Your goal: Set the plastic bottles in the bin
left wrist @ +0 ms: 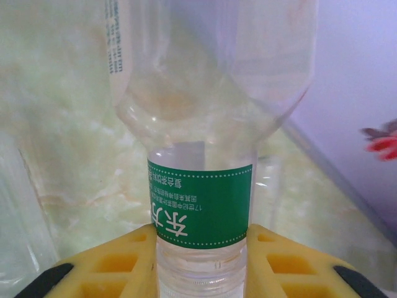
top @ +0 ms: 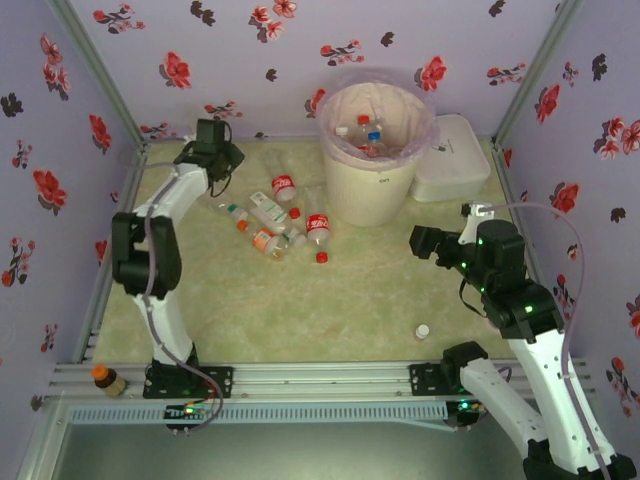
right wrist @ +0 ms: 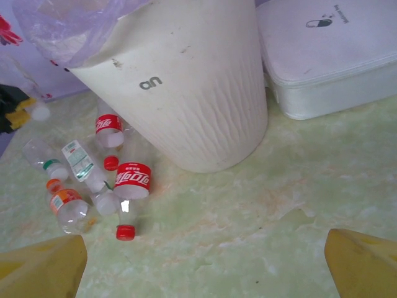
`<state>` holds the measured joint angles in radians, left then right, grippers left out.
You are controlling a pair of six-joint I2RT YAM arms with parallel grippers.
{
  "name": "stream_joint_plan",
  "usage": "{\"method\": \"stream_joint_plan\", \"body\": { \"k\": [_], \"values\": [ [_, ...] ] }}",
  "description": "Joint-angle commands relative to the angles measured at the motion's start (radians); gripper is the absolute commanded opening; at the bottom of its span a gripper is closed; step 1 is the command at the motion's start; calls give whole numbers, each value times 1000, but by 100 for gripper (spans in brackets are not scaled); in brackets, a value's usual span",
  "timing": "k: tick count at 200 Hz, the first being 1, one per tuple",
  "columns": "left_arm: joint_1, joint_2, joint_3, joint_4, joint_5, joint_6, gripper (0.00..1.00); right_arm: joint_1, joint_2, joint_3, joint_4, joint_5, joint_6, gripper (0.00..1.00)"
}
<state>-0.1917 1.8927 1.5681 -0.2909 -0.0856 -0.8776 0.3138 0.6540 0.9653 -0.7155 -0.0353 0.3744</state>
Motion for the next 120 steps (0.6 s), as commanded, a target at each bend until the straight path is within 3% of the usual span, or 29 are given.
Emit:
{"method": "stream_joint_plan", "body": {
  "k": [1,26,55,87,120],
  "values": [
    [-14,-174,-109,55,-3,181,22,-5,26,57,63,-116,-2,99],
    [-71,-370,-267,107,48,316,14,-4,105,132,145,-308,15,99],
    [-205,-570,-418,110,105,484,5,-3,220,230,252,-470,83,97],
    [-373,-756,-575,120,211,591,0,3,322,296,382,-533,173,93],
    [-521,-863,-685,167,252,569,0,75,419,340,456,-551,212,94]
  ]
}}
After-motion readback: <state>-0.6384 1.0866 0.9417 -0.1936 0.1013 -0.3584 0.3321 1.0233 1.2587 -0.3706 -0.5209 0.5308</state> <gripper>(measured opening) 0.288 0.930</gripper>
